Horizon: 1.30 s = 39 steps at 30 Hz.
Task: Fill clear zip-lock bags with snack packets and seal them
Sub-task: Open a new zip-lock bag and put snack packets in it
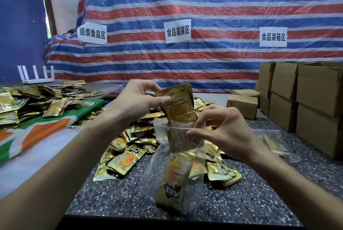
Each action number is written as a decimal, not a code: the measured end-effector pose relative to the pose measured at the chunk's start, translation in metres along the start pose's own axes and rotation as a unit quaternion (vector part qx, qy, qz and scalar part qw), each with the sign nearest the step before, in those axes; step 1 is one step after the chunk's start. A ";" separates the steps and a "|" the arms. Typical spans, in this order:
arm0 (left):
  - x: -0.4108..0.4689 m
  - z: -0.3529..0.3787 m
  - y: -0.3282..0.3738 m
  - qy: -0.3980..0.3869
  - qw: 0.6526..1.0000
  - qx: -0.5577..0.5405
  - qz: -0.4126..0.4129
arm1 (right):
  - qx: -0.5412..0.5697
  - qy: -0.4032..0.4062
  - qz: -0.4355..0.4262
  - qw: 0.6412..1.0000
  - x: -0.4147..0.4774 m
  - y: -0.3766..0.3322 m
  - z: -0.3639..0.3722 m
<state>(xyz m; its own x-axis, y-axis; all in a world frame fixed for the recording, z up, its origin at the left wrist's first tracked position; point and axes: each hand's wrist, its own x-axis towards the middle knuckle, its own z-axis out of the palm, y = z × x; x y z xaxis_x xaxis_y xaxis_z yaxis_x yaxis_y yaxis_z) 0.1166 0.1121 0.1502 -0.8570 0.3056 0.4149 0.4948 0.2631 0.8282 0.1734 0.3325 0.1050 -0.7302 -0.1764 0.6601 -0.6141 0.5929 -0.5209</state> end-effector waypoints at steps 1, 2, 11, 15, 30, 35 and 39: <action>0.001 0.002 -0.003 -0.005 1.000 -0.003 -0.009 | 0.015 0.010 -0.008 1.000 0.000 0.000 0.001; 0.002 0.004 -0.006 -0.014 1.000 -0.002 -0.018 | 0.029 0.019 -0.017 0.999 0.000 -0.001 0.002; -0.001 0.012 -0.021 -0.250 0.943 0.210 0.062 | -0.039 0.080 -0.065 0.994 0.001 0.004 0.000; -0.008 -0.007 -0.022 -0.318 0.902 0.288 0.046 | -0.064 0.073 -0.079 0.992 -0.004 0.008 -0.007; 0.004 -0.036 -0.037 -0.125 0.955 0.215 0.164 | 0.015 -0.104 0.088 0.991 0.009 0.013 -0.046; 0.005 -0.040 -0.042 -0.156 0.966 0.164 0.125 | -0.019 -0.085 0.072 0.994 0.008 0.014 -0.039; 0.004 -0.033 -0.048 -0.059 0.987 0.085 0.126 | -0.029 -0.043 0.060 0.997 0.009 0.017 -0.039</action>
<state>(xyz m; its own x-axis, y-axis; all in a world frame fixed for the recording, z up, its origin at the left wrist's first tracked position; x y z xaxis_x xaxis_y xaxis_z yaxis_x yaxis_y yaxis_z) 0.0845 0.0706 0.1247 -0.6855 0.4826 0.5452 0.7162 0.3123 0.6241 0.1681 0.3716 0.1232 -0.8213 -0.1667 0.5455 -0.5050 0.6573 -0.5594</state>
